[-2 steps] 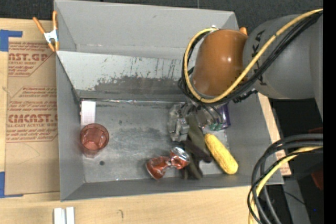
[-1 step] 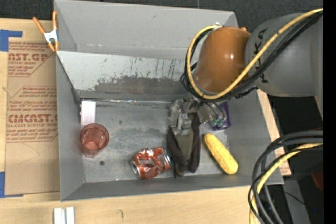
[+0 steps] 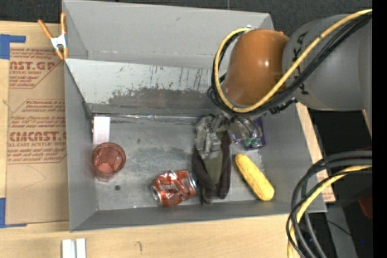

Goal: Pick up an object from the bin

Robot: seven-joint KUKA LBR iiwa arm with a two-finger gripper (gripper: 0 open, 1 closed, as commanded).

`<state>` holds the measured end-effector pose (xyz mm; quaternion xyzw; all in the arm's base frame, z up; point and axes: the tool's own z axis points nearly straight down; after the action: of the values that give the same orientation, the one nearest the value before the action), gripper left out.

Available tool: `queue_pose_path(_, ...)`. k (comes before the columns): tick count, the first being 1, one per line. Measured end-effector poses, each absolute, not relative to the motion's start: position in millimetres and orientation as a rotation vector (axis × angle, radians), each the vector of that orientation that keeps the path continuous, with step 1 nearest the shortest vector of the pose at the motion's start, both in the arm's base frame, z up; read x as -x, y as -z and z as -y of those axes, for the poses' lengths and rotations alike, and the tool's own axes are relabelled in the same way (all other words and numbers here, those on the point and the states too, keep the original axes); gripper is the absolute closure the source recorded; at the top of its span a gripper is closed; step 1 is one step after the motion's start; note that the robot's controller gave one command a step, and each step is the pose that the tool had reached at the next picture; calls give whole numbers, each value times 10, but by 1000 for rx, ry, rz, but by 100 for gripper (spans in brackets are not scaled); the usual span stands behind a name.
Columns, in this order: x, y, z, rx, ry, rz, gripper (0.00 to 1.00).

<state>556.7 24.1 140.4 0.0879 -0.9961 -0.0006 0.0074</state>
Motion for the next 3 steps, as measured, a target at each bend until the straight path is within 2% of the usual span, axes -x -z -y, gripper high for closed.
queue_pose_path(1,-5546,-2260,-380,-325,1,3128,0)
queue_pose_path(2,-5546,-2260,-382,-325,2,3128,0)
queue_pose_path(3,-5539,-1846,-259,-425,-1,3122,0)
